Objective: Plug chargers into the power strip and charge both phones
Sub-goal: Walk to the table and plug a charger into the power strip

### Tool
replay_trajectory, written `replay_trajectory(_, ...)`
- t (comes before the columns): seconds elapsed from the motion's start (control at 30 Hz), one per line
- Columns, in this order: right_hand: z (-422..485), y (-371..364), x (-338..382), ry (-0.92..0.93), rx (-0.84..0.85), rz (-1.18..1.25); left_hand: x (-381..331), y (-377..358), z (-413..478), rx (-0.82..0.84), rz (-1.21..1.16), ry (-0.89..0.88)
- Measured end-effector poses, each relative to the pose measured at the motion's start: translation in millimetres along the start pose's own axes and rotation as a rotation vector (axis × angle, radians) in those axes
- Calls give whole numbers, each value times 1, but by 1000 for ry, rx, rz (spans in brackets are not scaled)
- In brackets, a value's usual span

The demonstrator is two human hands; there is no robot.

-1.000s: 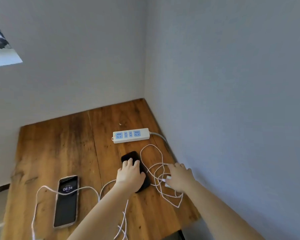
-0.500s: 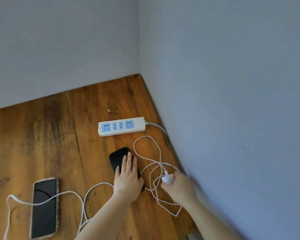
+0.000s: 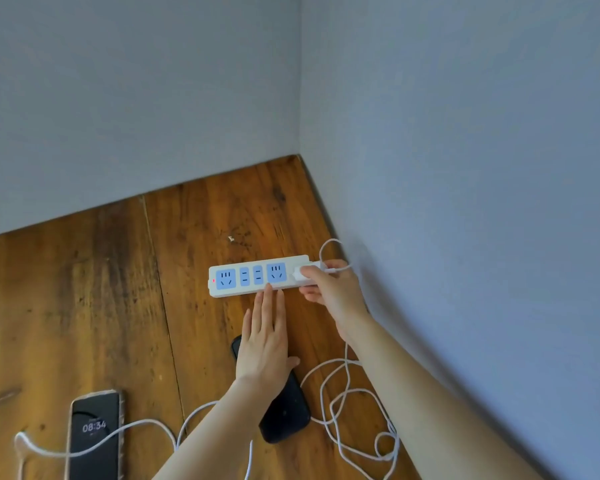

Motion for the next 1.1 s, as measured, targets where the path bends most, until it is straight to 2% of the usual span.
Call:
replay_trajectory(0.07,12,-11,8,126,-62,-174,5,1,11,-8,8,3)
replay_trajectory(0.17,26,-30,16,233,-45,-366,13,0,19,-6,23,6)
replay_trajectory(0.3,40,-50,22,231,37,-557,12,0,21,15,41,-15)
replay_trajectory(0.5,51,-60,38,275,54,-792,11,1,23,42,18,5)
replay_trajectory(0.67,41,-78,53,528,101,-997,10,1,23,59,31,8)
replay_trajectory(0.77,36,-86,53,579,117,-1010,9,0,23,80,37,10)
replay_trajectory(1.0,26,-81,44,557,86,-926,9,0,23,99,55,1)
replay_trajectory(1.1,21,-81,37,541,147,-909,8,1,24,90,67,-8)
Point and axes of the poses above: each hand's wrist, its own z-axis towards the middle knuckle, its own y-axis out of the back of the hand, x = y × z, the point moved 7 cm from there along z, towards the middle knuckle, and after that the axes turned 14 degrees about -x, right-handed, at the moved point
